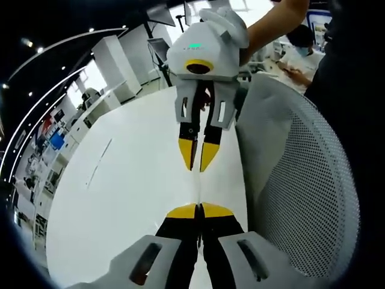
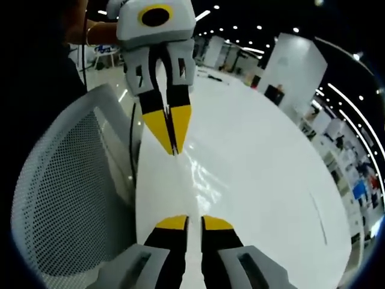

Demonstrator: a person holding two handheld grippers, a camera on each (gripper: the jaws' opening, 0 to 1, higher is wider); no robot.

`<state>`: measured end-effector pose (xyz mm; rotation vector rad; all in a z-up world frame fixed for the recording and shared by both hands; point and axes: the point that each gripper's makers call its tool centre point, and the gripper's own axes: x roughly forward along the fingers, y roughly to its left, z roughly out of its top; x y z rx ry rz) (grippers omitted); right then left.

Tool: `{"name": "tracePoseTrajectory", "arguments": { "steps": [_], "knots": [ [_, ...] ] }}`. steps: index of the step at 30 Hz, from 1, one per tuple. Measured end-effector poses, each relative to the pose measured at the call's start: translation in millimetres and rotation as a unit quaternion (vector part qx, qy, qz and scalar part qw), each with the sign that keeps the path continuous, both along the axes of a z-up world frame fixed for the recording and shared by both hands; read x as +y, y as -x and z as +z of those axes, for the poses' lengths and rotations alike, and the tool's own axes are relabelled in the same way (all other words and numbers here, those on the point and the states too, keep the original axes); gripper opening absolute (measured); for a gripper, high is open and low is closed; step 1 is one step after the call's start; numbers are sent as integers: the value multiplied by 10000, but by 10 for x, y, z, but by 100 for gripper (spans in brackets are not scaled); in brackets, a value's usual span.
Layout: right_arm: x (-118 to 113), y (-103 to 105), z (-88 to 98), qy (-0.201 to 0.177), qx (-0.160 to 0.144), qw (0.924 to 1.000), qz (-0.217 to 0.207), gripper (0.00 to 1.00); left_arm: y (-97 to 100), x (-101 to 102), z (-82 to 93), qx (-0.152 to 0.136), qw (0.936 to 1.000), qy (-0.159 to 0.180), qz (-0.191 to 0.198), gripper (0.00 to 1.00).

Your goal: Open the resealable bag by pulling the two sides of the seal apart until the entire bag opening is separated and visibly accessible.

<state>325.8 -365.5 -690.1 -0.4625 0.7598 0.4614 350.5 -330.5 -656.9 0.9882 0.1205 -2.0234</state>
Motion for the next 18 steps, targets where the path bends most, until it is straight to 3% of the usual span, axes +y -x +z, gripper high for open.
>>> {"name": "tracePoseTrajectory", "arguments": {
  "steps": [18],
  "knots": [
    [163, -56, -88, 92, 75, 9994, 340, 0, -14, -3, 41, 27, 9999, 102, 12, 0]
  ]
}}
